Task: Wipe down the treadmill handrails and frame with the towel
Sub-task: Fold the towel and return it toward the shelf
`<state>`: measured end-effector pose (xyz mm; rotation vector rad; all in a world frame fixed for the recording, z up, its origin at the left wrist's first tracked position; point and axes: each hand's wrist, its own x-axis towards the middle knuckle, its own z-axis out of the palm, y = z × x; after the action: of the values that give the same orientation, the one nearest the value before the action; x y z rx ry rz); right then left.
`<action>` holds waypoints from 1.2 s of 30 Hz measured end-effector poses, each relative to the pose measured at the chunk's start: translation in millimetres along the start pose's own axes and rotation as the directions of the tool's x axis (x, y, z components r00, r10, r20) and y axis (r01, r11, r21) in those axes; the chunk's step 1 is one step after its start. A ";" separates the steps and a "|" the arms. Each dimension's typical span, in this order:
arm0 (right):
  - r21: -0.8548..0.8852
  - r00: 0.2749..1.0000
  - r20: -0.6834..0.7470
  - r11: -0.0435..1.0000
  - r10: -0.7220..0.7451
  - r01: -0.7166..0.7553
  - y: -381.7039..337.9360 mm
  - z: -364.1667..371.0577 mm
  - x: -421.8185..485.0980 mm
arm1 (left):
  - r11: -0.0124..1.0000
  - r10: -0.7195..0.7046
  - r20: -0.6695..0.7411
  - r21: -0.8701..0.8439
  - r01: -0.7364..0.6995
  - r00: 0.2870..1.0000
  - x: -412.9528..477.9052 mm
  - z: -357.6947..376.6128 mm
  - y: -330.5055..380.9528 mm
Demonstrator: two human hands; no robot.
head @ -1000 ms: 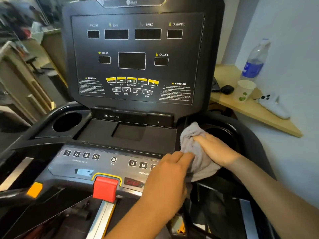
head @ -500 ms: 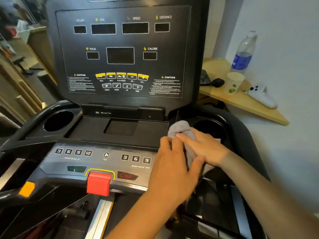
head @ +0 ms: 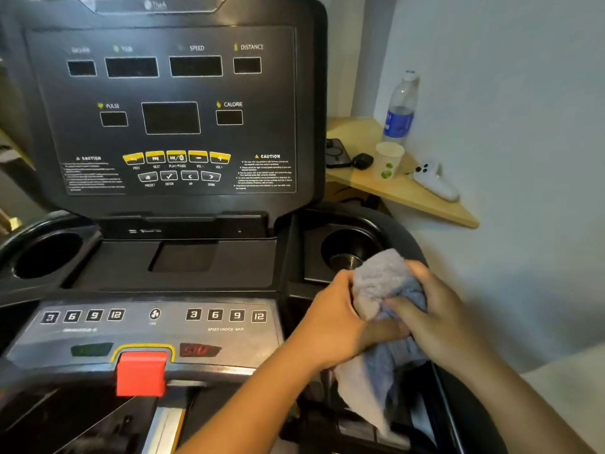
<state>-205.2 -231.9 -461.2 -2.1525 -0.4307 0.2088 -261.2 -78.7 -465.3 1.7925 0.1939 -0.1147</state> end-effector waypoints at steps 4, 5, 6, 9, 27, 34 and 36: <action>0.193 0.980 -0.002 0.961 -0.200 0.196 -37.0 -7.9 13.1 | 0.972 0.003 0.119 -0.233 0.025 0.993 -9.1 -28.2 26.1; 0.287 0.972 0.018 0.933 -0.232 0.217 -45.3 -11.1 16.7 | 0.941 0.025 0.131 -0.337 0.021 0.991 -10.7 -35.8 31.9; 0.393 0.968 0.052 0.896 -0.244 0.205 -53.8 -14.5 18.1 | 0.897 0.044 0.123 -0.442 0.015 0.991 -12.8 -44.2 38.6; 0.645 0.984 0.050 0.758 -0.171 0.099 -63.5 -16.4 19.7 | 0.724 0.060 0.065 -0.690 0.001 0.996 -14.2 -67.9 50.6; 0.740 0.983 0.175 0.665 -0.046 -0.100 -127.1 25.2 39.0 | 0.645 0.015 -0.195 -0.748 -0.159 0.981 -31.4 -144.5 77.0; 0.819 0.952 0.251 0.562 -0.175 -0.112 -133.9 46.9 35.4 | 0.931 0.252 -0.281 -0.191 -0.311 0.926 -28.2 -140.9 75.6; 0.852 0.979 0.137 0.522 -0.152 -0.038 -138.4 42.7 39.1 | 0.915 0.228 -0.251 -0.275 -0.296 0.941 -27.3 -149.8 79.1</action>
<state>-213.4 -111.1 -372.7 -1.1171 -0.3916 0.4898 -276.7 47.9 -350.4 1.4973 0.1134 0.2914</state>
